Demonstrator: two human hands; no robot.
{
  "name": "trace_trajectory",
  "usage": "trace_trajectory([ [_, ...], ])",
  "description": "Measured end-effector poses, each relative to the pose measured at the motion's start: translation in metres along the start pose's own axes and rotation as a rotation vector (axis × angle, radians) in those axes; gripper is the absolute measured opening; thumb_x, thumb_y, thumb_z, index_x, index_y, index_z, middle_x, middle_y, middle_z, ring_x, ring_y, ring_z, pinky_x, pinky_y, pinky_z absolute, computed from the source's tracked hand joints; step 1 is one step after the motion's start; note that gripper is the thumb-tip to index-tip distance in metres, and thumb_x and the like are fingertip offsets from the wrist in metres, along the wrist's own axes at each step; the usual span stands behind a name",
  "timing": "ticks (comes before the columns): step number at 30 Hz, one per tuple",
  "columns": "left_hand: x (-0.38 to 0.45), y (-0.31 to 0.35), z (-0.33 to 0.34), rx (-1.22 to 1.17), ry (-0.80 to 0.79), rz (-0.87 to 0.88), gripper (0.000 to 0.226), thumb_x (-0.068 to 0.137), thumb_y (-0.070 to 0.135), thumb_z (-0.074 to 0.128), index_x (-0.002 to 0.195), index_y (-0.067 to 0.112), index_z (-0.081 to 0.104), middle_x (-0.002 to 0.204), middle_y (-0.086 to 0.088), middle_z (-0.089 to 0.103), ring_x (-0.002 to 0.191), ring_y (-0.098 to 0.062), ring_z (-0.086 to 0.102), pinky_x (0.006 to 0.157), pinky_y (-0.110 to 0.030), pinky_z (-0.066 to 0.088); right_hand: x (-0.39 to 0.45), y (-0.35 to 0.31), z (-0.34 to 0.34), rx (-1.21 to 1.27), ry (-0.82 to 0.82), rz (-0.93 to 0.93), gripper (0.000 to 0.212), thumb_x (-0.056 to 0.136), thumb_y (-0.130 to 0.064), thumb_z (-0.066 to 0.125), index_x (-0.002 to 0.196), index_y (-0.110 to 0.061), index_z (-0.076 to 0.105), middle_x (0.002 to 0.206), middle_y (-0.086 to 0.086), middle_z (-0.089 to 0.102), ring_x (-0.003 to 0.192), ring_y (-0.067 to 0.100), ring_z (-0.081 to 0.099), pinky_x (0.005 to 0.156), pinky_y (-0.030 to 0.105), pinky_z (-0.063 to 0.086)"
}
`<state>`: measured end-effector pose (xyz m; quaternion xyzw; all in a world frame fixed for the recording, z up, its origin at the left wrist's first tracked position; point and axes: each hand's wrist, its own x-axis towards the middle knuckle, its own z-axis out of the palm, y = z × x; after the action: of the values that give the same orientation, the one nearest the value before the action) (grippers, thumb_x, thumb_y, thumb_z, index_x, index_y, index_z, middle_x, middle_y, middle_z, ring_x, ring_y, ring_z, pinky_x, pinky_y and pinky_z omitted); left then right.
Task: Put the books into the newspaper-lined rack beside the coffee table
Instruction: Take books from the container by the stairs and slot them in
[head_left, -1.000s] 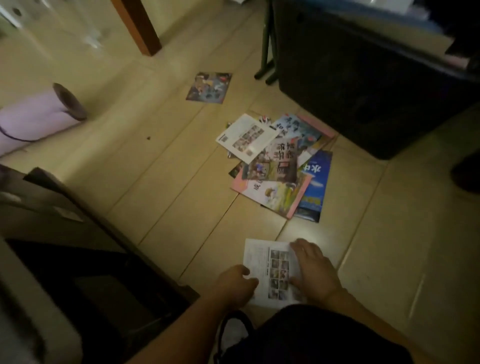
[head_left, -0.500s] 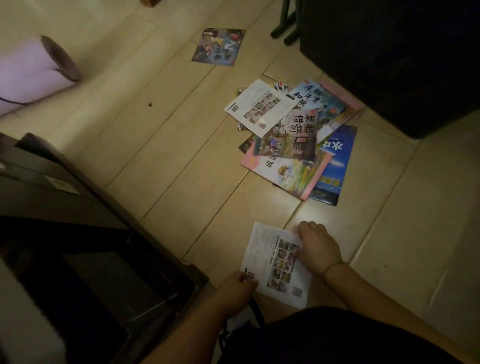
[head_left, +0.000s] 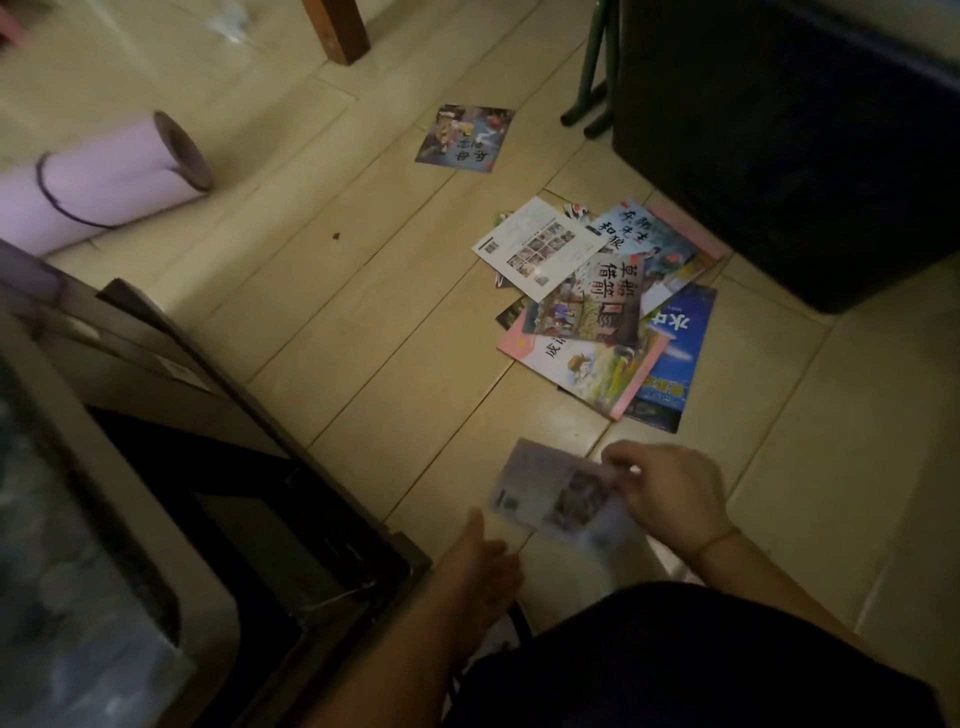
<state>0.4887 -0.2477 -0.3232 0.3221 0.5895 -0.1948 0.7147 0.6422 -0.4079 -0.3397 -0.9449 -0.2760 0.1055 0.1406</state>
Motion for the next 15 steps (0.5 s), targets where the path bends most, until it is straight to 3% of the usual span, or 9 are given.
trace_trajectory([
  [2, -0.006, 0.010, 0.008, -0.489, -0.154, -0.035, 0.086, 0.092, 0.071, 0.034, 0.131, -0.005, 0.045, 0.137, -0.028, 0.052, 0.122, -0.042, 0.053, 0.098, -0.048, 0.042, 0.006, 0.011, -0.022, 0.087, 0.306, -0.228, 0.005, 0.077, -0.026, 0.072, 0.079, -0.030, 0.074, 0.075, -0.004, 0.073, 0.063, 0.023, 0.067, 0.054, 0.029, 0.048],
  [4, -0.013, 0.025, 0.018, -0.718, -0.249, 0.022, 0.088, 0.089, 0.070, 0.042, 0.125, -0.010, 0.050, 0.129, -0.029, 0.059, 0.115, -0.039, 0.059, 0.095, -0.049, 0.046, 0.011, 0.023, -0.035, 0.214, 0.388, -0.433, 0.015, 0.084, -0.023, 0.064, 0.085, -0.019, 0.078, 0.088, -0.002, 0.076, 0.070, 0.020, 0.070, 0.060, 0.032, 0.056],
  [7, -0.023, 0.040, 0.042, -0.579, -0.247, 0.200, 0.042, 0.100, 0.037, 0.046, 0.121, 0.004, 0.061, 0.103, -0.013, 0.075, 0.089, -0.025, 0.073, 0.075, -0.036, 0.057, 0.014, 0.033, -0.045, 0.374, 0.388, -0.496, 0.014, 0.086, -0.008, 0.062, 0.085, -0.006, 0.076, 0.103, 0.001, 0.073, 0.086, 0.020, 0.072, 0.075, 0.037, 0.057],
  [9, -0.026, 0.045, 0.056, -0.411, -0.205, 0.301, 0.023, 0.102, 0.018, 0.047, 0.116, 0.008, 0.063, 0.094, -0.007, 0.076, 0.077, -0.017, 0.074, 0.062, -0.028, 0.059, 0.011, 0.036, -0.051, 0.460, 0.407, -0.464, 0.015, 0.082, 0.002, 0.059, 0.080, -0.002, 0.072, 0.107, 0.005, 0.072, 0.095, 0.020, 0.071, 0.083, 0.037, 0.057],
  [12, -0.037, 0.050, 0.065, -0.245, -0.182, 0.404, 0.010, 0.096, 0.005, 0.055, 0.100, 0.011, 0.062, 0.095, -0.007, 0.074, 0.077, -0.018, 0.072, 0.064, -0.027, 0.058, 0.009, 0.030, -0.072, 0.770, 0.446, -0.253, 0.016, 0.086, 0.002, 0.053, 0.087, -0.004, 0.068, 0.115, 0.010, 0.068, 0.109, 0.022, 0.066, 0.091, 0.036, 0.055],
  [15, -0.064, 0.055, 0.074, -0.140, -0.234, 0.479, 0.012, 0.091, 0.000, 0.062, 0.096, 0.010, 0.064, 0.094, -0.009, 0.072, 0.078, -0.020, 0.071, 0.069, -0.029, 0.059, 0.020, 0.009, -0.111, 1.152, 0.493, -0.002, 0.027, 0.088, 0.009, 0.060, 0.106, -0.012, 0.061, 0.138, 0.004, 0.054, 0.112, 0.019, 0.064, 0.084, 0.028, 0.057],
])
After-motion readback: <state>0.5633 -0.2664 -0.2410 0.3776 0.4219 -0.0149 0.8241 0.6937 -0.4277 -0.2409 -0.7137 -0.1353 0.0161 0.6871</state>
